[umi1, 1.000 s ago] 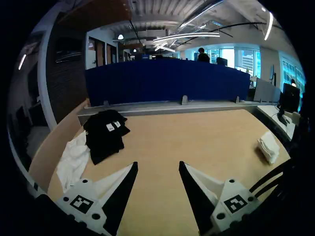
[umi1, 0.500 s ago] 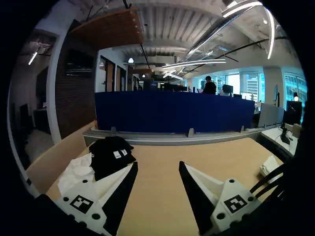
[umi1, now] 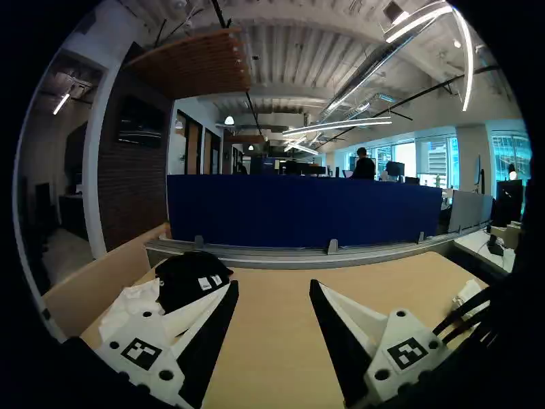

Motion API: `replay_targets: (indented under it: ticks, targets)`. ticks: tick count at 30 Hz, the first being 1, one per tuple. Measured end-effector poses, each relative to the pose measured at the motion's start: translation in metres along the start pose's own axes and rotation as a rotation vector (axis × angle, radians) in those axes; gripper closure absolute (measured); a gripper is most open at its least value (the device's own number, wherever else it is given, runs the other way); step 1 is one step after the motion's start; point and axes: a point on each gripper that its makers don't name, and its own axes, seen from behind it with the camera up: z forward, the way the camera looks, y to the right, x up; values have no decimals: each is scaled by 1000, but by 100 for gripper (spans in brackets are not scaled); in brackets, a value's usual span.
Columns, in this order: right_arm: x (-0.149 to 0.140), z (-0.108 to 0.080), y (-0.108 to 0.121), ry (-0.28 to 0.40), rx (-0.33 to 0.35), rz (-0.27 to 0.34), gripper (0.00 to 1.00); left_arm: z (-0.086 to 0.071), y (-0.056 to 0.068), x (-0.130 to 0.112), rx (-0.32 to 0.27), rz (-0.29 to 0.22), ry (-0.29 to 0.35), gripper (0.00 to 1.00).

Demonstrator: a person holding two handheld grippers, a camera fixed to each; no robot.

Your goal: Fold towel

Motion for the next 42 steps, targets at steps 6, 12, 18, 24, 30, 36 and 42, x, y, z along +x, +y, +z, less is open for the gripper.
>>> replay_targets:
  ticks: [6,12,18,24,30,36,42]
  targets:
    - [-9,4,-8,6,7,-23,15,4,3,-13,-9,19,21,24]
    - [-16,7,-15,20,7,-33,15,7,4,-26,-13,30,52,24]
    - [-32,9,-16,20,-8,-37,15,9,5,-45,-10,21,69,24]
    - [-44,7,-14,11,-15,-51,15,10,-2,-70,6,39,73,24]
    - [-48,7,-16,13,-15,-69,15,11,-3,-83,11,32,98,24]
    - [-54,10,-15,10,-24,-102,15,10,-6,-101,18,30,104,24]
    - [-58,13,-18,5,-24,-119,15,11,-12,-116,31,30,117,24]
